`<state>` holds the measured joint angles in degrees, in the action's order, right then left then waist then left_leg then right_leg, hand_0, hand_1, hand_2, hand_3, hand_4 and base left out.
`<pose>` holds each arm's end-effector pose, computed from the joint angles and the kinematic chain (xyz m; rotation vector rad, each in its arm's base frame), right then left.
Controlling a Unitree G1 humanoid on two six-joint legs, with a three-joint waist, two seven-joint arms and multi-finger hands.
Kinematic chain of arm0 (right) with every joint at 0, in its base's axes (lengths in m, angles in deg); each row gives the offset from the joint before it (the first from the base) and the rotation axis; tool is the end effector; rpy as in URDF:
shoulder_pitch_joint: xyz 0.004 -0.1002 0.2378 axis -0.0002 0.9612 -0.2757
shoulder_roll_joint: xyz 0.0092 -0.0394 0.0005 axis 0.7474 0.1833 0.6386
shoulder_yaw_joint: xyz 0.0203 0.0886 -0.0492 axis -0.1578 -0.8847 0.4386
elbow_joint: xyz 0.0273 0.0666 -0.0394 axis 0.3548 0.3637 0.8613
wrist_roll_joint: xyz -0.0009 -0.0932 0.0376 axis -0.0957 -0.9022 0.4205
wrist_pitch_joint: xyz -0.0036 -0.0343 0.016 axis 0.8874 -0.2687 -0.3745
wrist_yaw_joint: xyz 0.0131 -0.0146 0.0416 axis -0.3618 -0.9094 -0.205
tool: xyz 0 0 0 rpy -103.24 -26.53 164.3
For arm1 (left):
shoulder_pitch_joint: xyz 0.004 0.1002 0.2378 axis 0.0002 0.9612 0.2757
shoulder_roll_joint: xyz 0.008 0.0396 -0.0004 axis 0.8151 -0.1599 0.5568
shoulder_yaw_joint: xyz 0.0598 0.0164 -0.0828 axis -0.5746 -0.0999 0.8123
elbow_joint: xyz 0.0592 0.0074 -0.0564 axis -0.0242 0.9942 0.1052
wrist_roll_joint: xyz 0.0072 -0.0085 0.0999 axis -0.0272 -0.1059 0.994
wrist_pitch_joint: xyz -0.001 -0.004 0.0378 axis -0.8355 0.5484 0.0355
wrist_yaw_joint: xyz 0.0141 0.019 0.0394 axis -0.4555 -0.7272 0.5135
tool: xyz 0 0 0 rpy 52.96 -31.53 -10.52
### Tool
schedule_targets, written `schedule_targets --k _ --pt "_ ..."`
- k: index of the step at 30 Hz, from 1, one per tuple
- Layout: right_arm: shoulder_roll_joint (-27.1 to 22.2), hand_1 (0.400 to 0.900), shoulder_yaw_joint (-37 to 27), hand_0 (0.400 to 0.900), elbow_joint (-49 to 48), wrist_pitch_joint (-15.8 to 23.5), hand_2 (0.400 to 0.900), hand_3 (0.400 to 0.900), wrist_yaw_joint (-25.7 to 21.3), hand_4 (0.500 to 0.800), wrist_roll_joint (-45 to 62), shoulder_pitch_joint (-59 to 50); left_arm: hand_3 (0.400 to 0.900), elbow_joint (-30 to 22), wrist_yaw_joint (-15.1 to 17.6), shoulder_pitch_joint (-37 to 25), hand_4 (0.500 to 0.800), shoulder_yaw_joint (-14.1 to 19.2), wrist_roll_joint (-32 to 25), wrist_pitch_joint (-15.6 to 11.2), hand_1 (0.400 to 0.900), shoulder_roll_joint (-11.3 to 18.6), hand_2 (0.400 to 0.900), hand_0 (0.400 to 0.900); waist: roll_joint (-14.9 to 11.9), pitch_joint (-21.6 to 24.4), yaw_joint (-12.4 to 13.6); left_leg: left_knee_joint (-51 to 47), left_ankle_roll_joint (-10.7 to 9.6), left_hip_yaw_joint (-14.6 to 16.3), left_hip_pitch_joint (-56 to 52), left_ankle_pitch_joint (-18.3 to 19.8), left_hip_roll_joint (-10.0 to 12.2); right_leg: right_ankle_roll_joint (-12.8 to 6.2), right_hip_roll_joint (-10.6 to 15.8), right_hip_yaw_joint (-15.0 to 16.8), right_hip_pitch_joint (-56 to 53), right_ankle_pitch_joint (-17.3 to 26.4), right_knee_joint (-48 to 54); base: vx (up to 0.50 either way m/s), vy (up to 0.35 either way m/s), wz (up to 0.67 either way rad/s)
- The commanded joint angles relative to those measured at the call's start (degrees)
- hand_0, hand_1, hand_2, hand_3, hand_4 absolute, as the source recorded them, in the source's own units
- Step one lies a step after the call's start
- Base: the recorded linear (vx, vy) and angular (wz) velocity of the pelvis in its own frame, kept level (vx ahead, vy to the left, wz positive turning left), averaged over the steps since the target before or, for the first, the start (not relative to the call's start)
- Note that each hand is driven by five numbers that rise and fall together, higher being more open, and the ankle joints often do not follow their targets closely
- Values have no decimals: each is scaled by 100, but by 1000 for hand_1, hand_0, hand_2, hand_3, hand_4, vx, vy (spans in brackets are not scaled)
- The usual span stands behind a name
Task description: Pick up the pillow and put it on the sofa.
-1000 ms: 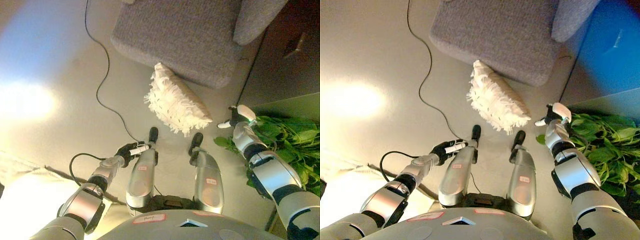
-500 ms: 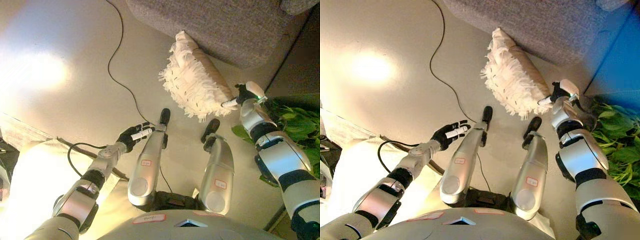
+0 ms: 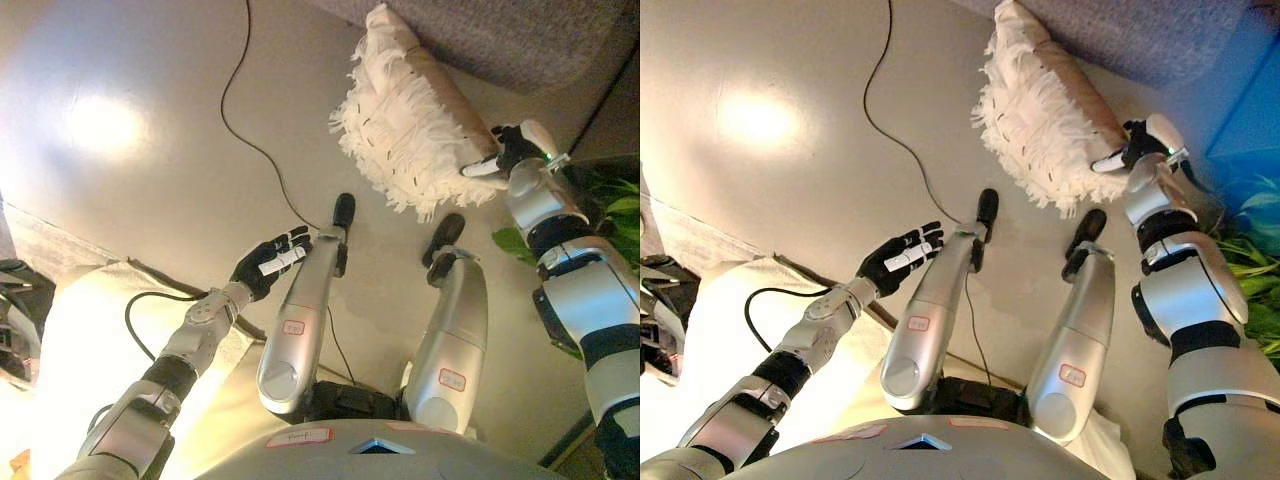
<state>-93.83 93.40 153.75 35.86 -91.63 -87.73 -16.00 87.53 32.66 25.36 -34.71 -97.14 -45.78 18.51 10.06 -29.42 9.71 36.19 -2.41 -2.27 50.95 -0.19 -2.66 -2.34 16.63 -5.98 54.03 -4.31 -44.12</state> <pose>0.3434 -0.2583 0.1299 -0.9891 0.4341 -0.2630 0.2085 0.2007 -0.0169 -0.1561 0.3684 -0.4355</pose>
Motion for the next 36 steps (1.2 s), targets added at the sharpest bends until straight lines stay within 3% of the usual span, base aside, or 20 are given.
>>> schedule_targets --k 1,9,17,20,21,22,24,28,36 --pt "-703 900 395 900 -228 48 900 900 143 800 293 -820 900 -962 -242 403 800 -75 -424 -455 900 159 900 900 516 -38 80 781 420 209 191 1016 -80 194 -187 100 80 -1019 -913 8 63 6" --pt "-599 900 531 900 -233 -129 900 900 189 800 494 -1120 900 -1898 -231 372 800 -218 -611 -449 900 344 900 900 582 -38 221 1115 474 89 782 1038 -198 238 -186 177 648 -1061 -1260 -7 9 8" --pt "-478 900 731 900 52 -470 900 900 389 800 703 -1607 900 -2305 -146 325 800 -419 -634 -661 900 404 900 900 665 -38 325 1775 492 91 1427 1190 -295 273 -154 278 1277 -1163 -1830 -2 -17 9" --pt "-456 900 880 900 86 -456 900 900 704 800 546 -1762 900 -2412 -72 306 800 -442 -651 -654 900 431 900 900 666 -38 345 1969 488 84 1574 1246 -319 288 -167 314 1413 -1200 -1972 3 -2 1" --pt "-468 622 942 622 88 -393 622 622 829 633 645 -1801 900 -2429 -69 313 800 -432 -655 -658 900 434 900 900 665 -38 354 1995 493 81 1596 1256 -320 292 -165 310 1435 -1207 -1996 0 0 0" --pt "-486 400 978 400 91 -328 400 400 908 500 730 -1832 900 -2457 -55 315 800 -417 -657 -650 900 445 900 900 660 -38 359 2024 493 72 1625 1263 -320 298 -169 313 1458 -1213 -2015 0 0 0" --pt "-547 400 976 400 19 -136 400 400 755 500 687 -1789 900 -2586 -10 339 800 -364 -672 -526 900 494 900 900 636 -38 362 2091 479 69 1665 1272 -313 299 -180 303 1469 -1208 -2040 15 -4 -3" --pt "-670 400 943 400 -97 55 400 400 384 500 664 -1804 900 -2647 -44 453 800 -348 -701 -560 900 557 900 900 626 -38 364 2124 468 64 1685 1264 -293 288 -193 278 1454 -1179 -2045 18 3 -6" --pt "-866 400 813 400 -268 542 400 400 183 500 647 -1640 900 -2635 -78 643 800 -400 -690 -610 900 575 900 900 545 -38 306 1724 425 94 1216 1210 -162 261 -203 147 953 -1058 -1612 1 -4 -9"
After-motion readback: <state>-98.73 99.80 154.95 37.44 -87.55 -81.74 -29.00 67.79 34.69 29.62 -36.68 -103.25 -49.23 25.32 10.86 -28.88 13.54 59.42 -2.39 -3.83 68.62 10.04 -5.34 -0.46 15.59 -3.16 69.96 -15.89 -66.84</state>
